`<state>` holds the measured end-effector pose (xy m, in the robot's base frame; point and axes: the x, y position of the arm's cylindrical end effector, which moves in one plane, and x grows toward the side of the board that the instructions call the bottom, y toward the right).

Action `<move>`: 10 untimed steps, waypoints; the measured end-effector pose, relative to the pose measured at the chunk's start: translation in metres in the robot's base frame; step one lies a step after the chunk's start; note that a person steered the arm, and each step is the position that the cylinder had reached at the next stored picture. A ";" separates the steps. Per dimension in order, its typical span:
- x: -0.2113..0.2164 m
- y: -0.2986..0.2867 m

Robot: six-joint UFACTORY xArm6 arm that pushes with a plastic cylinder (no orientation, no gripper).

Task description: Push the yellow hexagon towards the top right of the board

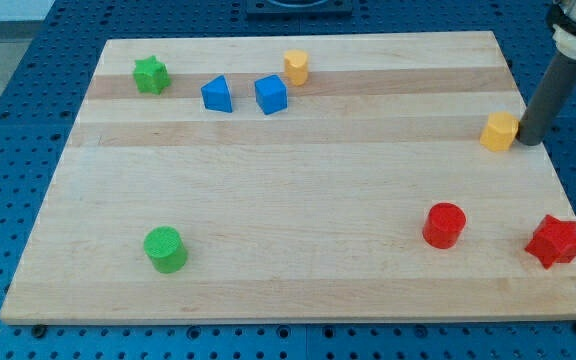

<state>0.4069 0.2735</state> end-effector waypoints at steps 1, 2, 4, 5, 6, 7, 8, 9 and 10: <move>0.000 -0.015; 0.006 -0.005; 0.056 -0.028; 0.052 -0.053; 0.052 -0.054; 0.045 -0.056; 0.038 -0.056; 0.023 -0.056; 0.023 -0.040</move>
<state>0.4299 0.2334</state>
